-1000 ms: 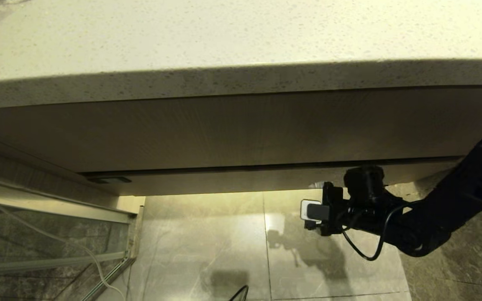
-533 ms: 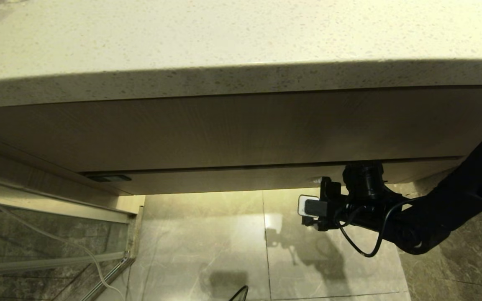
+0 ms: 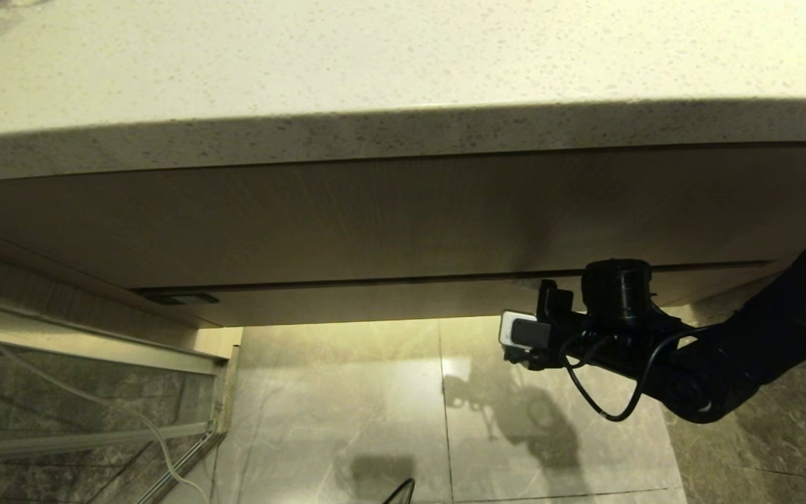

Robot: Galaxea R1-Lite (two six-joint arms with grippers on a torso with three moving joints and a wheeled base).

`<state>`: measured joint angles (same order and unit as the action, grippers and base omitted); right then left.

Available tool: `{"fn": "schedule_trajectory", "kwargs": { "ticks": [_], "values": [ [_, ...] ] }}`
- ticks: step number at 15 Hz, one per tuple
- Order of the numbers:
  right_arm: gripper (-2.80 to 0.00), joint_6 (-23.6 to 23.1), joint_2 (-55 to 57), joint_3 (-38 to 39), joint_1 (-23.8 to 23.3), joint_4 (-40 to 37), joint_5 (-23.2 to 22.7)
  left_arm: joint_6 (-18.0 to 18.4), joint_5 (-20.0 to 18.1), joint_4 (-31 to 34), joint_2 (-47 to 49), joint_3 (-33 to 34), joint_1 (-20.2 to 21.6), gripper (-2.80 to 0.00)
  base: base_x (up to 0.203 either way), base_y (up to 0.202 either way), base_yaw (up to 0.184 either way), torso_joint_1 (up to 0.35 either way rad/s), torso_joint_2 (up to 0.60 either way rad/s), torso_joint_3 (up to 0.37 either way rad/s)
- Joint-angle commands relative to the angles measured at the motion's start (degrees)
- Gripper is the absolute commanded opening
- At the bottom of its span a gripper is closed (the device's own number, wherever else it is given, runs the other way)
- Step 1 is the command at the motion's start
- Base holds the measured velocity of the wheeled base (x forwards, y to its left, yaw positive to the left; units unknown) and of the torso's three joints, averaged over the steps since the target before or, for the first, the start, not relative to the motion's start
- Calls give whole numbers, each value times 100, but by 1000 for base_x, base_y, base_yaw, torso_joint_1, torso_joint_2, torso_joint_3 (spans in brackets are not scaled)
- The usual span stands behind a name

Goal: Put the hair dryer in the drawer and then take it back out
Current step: Pull open the drawer

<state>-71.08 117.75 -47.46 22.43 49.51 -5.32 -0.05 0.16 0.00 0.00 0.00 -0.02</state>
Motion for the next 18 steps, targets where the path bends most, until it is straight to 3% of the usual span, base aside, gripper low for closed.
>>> {"fn": "schedule_trajectory", "kwargs": {
  "ticks": [1,9,18],
  "values": [
    [0,-46,-165,26,7,51,-14,-4,2,0,0,0,2,-280,0,0,0,0,0,0],
    [0,94,96,-185,33,731,6,2,2,0,0,0,2,-280,0,0,0,0,0,0],
    [0,139,450,-360,32,857,50,-4,2,0,0,0,2,-280,0,0,0,0,0,0]
  ]
}}
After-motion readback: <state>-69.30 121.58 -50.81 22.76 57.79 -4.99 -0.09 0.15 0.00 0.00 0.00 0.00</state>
